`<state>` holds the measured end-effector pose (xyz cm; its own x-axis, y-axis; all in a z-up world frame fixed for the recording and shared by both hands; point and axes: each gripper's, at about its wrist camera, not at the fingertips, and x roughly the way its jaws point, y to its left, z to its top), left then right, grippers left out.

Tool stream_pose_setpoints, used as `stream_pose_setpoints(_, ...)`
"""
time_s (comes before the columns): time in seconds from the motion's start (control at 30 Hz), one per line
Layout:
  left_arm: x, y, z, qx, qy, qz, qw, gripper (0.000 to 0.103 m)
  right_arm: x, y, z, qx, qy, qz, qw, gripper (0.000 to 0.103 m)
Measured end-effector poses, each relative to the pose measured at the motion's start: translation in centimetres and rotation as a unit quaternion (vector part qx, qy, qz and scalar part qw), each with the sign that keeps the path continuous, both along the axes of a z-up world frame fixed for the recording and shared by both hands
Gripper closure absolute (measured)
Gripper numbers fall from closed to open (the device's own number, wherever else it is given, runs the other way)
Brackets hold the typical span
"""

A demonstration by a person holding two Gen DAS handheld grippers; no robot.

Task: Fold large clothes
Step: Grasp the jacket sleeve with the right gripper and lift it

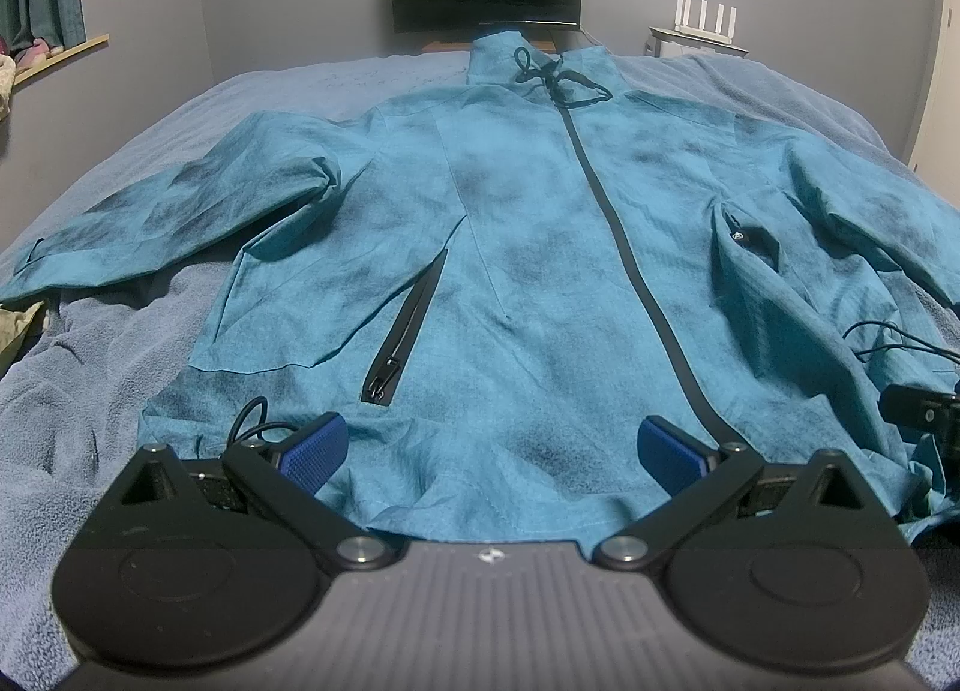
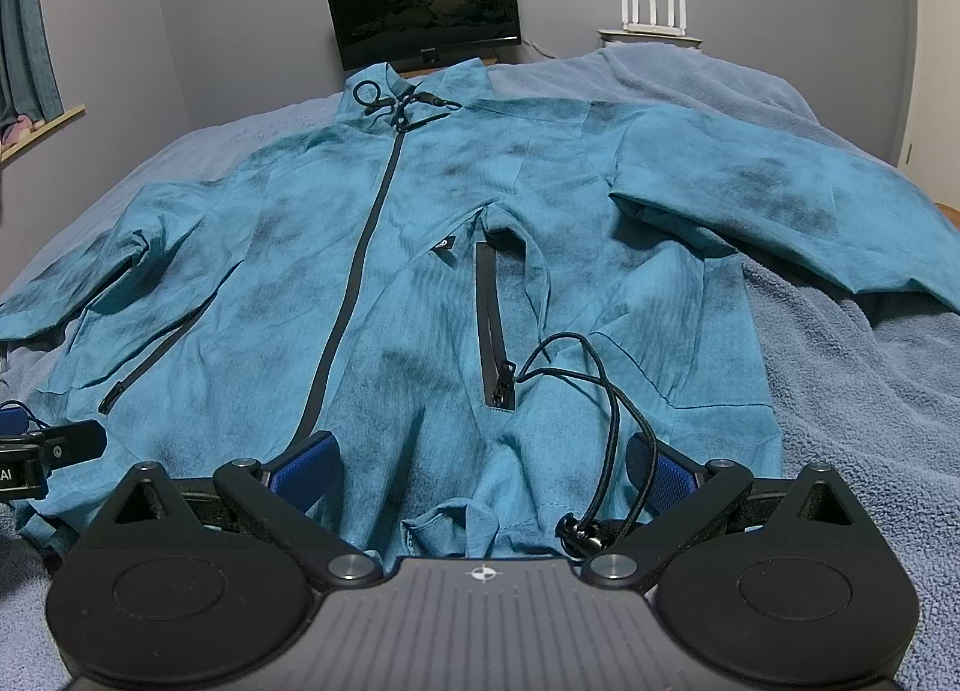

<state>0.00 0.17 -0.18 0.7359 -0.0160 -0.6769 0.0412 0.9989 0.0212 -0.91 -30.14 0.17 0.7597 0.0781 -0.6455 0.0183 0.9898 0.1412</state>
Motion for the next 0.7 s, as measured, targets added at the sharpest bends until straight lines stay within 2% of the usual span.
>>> stream_pose_setpoints(0.17,0.0,0.0,0.0,-0.003,0.001,0.001,1.0000,0.000,0.0,-0.4,0.3,0.012,-0.011,-0.003,1.000,0.000)
stream_pose_setpoints(0.23,0.3,0.1,0.5,-0.018,-0.010,0.000,0.9998,0.000,-0.2,-1.4,1.1,0.031,-0.040,-0.015,0.999,0.000)
stream_pose_setpoints(0.3,0.2,0.5,1.9,-0.032,-0.031,0.001,0.9990,0.000,-0.6,-2.8,2.3,0.036,-0.091,-0.042,0.994,0.000)
stream_pose_setpoints(0.4,0.7,1.1,3.9,-0.042,-0.070,-0.002,0.9967,0.000,-0.6,-5.4,3.9,0.033,-0.153,-0.107,0.982,0.000)
stream_pose_setpoints(0.53,2.2,2.0,6.6,-0.058,-0.124,-0.021,0.9904,0.000,-0.2,-10.3,4.9,0.050,-0.171,-0.174,0.968,0.000)
stream_pose_setpoints(0.63,3.4,2.3,8.1,-0.080,-0.178,-0.043,0.9797,0.000,0.0,-15.4,5.2,0.123,-0.184,-0.222,0.950,0.000)
stream_pose_setpoints(0.7,5.1,1.8,8.5,-0.071,-0.170,-0.066,0.9806,0.000,0.2,-19.4,4.8,0.190,-0.194,-0.245,0.931,0.000)
